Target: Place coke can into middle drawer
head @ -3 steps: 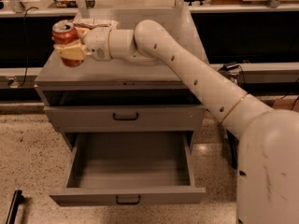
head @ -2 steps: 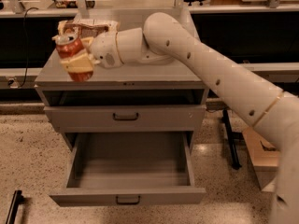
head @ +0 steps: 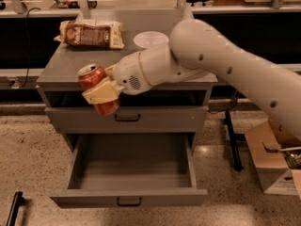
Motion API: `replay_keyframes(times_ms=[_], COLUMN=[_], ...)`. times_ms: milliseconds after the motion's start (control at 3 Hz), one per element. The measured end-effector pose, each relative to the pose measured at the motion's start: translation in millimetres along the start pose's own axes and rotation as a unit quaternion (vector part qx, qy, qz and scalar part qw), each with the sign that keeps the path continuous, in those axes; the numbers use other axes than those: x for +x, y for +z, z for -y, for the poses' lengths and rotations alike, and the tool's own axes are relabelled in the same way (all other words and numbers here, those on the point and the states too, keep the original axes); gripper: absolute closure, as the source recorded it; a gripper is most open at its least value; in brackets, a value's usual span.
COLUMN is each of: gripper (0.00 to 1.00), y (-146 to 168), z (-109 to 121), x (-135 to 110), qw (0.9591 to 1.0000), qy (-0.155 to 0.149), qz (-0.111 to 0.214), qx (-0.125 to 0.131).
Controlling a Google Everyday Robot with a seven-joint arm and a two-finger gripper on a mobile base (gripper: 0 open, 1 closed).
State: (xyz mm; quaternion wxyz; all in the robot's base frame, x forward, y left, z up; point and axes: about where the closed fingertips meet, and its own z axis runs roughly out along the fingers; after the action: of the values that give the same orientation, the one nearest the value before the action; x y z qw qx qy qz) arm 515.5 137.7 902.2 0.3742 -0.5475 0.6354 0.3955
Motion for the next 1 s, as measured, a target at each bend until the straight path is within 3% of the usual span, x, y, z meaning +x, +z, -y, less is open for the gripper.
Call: replay_keyframes(times_ms=[333, 667, 1000], gripper=[1.0, 1.0, 1.0], y=[7.6, 27.6, 35.5], z=[7.5, 13.7, 24.9], x=[-4.4, 34.0, 90.3], qw=[1.0, 0.9992, 0.9945], qy=[-0.007, 0.008, 0.001], qz=[-0.001, 0.04, 0.097], qx=[0.001, 0.002, 0.04])
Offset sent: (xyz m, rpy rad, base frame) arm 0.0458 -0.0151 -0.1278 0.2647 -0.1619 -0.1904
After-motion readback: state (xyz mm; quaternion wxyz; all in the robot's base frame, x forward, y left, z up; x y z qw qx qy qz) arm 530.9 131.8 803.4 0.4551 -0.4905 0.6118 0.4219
